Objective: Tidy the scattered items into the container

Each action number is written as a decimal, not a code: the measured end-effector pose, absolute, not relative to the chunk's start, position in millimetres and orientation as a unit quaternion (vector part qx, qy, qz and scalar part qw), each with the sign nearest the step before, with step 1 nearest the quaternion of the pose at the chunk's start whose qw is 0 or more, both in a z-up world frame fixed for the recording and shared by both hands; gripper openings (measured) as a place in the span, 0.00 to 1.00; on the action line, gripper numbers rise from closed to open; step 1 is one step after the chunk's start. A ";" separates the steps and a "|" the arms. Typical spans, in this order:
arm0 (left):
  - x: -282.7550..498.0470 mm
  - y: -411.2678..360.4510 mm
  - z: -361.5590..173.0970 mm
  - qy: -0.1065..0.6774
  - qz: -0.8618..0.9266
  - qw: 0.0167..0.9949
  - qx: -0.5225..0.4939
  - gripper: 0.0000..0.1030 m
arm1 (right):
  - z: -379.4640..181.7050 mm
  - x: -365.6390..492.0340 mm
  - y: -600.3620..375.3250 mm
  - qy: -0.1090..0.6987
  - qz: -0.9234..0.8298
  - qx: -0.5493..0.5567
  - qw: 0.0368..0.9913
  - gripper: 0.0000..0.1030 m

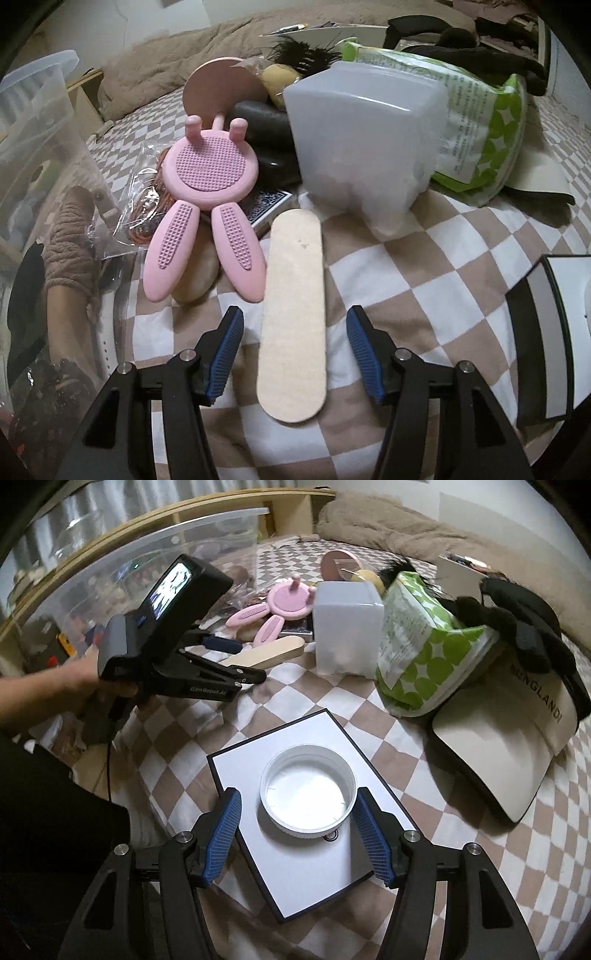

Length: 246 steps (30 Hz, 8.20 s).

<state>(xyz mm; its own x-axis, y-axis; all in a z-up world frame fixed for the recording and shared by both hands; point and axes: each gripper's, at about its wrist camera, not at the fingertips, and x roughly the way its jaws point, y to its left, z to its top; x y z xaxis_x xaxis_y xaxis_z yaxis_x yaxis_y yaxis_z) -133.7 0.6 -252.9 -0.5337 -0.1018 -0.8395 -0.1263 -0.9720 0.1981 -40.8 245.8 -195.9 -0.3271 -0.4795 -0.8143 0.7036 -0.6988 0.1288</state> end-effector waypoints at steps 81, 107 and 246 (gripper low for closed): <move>-37.8 -9.4 -36.8 0.004 0.945 0.081 -0.317 0.33 | -29.7 -48.1 192.9 0.081 -0.891 0.347 0.280 0.49; 6.1 -76.5 37.2 -0.005 0.966 0.016 -0.256 0.33 | 24.8 -37.5 147.2 0.052 -0.910 0.293 0.288 0.49; 81.4 -182.8 22.5 -0.049 0.955 -0.156 -0.249 1.00 | 10.2 5.9 26.6 0.172 -0.883 0.252 0.356 1.00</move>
<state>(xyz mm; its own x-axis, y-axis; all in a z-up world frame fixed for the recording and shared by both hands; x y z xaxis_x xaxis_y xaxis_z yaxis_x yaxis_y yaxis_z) 81.4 -182.8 22.5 -0.8272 -0.2744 -0.4904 0.3229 -0.9463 -0.0153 5.9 26.6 10.2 -0.6191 -0.5423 -0.5679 0.7159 -0.6870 -0.1244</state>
